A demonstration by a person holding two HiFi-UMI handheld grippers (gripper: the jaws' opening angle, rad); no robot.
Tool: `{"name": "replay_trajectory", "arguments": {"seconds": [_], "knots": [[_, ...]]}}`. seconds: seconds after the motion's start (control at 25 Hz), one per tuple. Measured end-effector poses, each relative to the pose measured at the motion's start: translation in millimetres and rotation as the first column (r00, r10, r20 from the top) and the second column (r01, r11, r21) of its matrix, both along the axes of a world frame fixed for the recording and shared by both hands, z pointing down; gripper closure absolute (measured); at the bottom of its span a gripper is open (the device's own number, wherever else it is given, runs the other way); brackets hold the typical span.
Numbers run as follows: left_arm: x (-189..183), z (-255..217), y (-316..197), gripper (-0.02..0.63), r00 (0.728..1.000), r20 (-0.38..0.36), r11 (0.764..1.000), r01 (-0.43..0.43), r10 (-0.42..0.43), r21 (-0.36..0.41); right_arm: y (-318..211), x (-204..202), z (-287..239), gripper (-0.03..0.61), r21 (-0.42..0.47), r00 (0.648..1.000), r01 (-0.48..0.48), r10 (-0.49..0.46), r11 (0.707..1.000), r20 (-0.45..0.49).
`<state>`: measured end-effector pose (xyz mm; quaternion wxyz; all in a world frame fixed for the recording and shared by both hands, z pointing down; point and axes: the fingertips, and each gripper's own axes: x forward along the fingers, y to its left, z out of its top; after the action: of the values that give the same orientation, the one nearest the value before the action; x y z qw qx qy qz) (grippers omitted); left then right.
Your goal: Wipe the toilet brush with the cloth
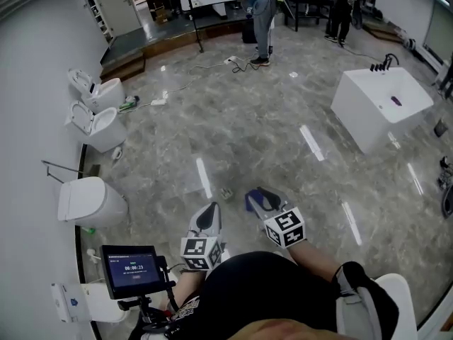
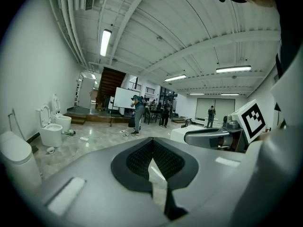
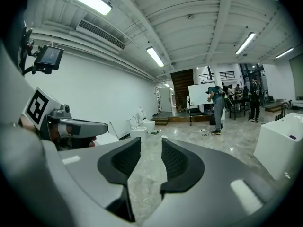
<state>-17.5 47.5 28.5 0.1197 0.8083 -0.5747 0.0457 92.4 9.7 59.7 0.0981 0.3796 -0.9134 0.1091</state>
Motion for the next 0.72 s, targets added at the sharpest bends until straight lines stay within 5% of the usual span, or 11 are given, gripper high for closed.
{"name": "replay_trajectory", "arguments": {"seconds": [0.72], "knots": [[-4, 0, 8, 0.607, 1.0, 0.016, 1.0, 0.015, -0.015, 0.005, 3, -13, 0, 0.433, 0.013, 0.999, 0.034, -0.034, 0.999, -0.017]]}}
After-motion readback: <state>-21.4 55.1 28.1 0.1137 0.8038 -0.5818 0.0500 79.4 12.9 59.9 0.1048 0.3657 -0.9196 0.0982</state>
